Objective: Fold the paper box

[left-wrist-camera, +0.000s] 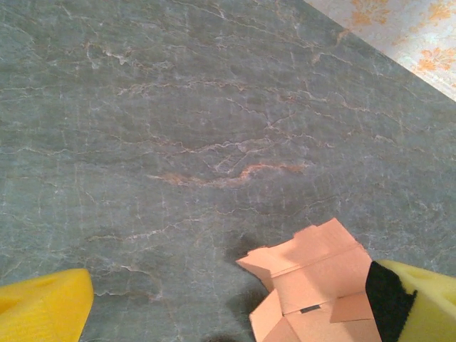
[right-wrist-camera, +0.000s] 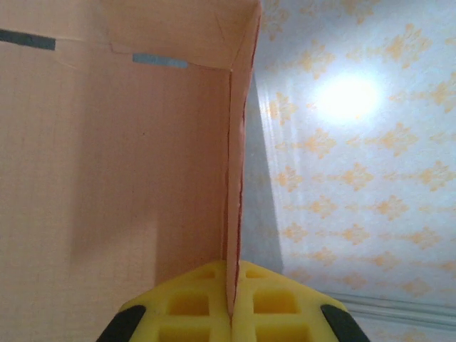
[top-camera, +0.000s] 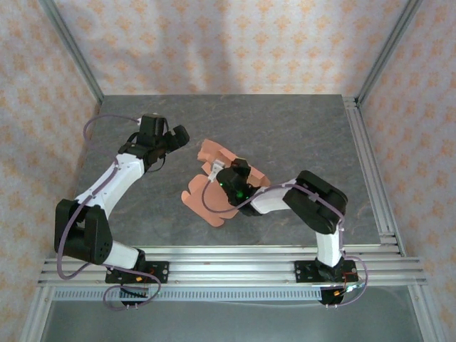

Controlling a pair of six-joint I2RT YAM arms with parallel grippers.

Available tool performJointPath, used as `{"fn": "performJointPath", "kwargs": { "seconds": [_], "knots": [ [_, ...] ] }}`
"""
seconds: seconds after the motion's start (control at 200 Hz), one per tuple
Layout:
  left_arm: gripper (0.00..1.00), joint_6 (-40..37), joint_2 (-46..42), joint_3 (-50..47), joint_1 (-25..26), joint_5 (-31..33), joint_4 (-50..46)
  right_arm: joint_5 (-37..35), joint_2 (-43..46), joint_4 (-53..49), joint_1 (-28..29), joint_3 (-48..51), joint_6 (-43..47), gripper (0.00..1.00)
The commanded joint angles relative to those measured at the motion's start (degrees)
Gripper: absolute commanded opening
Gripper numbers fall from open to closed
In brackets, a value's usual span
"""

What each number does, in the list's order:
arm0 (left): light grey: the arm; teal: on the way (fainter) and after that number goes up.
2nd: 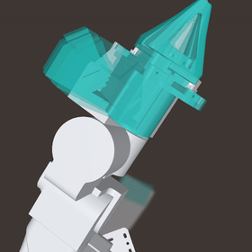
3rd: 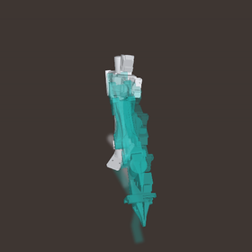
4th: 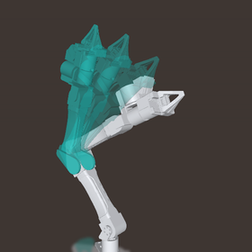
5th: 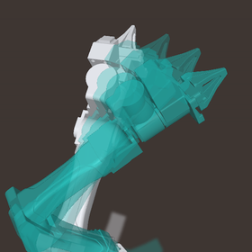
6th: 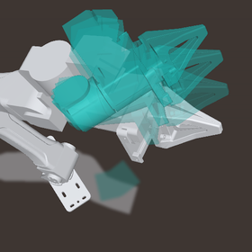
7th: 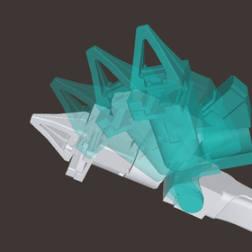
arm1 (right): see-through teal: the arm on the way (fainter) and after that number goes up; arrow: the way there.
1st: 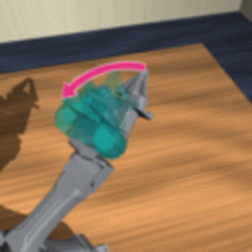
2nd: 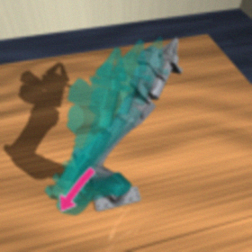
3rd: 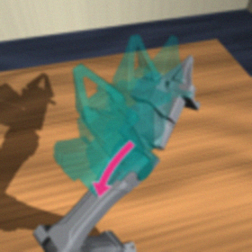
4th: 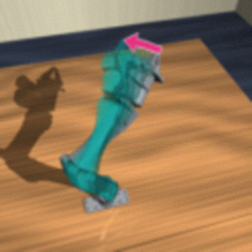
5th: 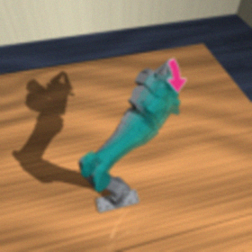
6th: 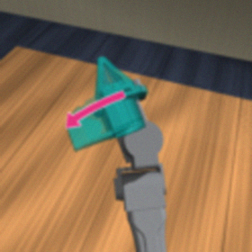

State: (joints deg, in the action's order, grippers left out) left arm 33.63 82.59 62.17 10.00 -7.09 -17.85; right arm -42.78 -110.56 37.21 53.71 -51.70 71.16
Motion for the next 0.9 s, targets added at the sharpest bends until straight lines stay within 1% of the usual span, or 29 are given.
{"fn": "performJointPath", "kwargs": {
  "seconds": [0.0, 0.335, 0.506, 0.596, 0.666, 0.731, 0.896],
  "knots": [
    [1.0, 0.57, 1.47, -0.39, -0.64, -1.94, 2.12, -4.78, -2.18, 8.47, 1.07, 0.05, 9.03, 0.0],
    [1.0, -0.1, 4.95, 1.9, -0.85, -4.56, 2.16, -4.59, -1.62, 8.54, 1.99, 0.01, 9.81, 0.0],
    [1.0, -0.35, 6.63, 3.87, -0.78, -5.98, 2.26, -4.24, -3.35, 16.64, 2.0, 1.41, 14.33, 0.0],
    [1.0, -1.69, 8.83, 7.03, -0.78, -7.51, 0.93, -4.03, -4.12, 20.02, 2.01, 1.67, 16.04, 0.0],
    [1.0, -3.48, 11.28, 10.34, -0.77, -9.42, -0.33, -3.48, -4.21, 20.58, 2.0, 1.69, 16.36, 0.0],
    [0.97, -6.39, 14.18, 14.05, -0.78, -11.26, -1.67, -3.23, -4.16, 20.62, 2.06, 1.68, 16.3, 0.0],
    [0.88, -12.37, 24.73, 27.41, -0.77, -16.15, -9.54, -2.9, -4.0, 19.8, 2.49, 1.69, 15.89, 0.0]
  ]
}}
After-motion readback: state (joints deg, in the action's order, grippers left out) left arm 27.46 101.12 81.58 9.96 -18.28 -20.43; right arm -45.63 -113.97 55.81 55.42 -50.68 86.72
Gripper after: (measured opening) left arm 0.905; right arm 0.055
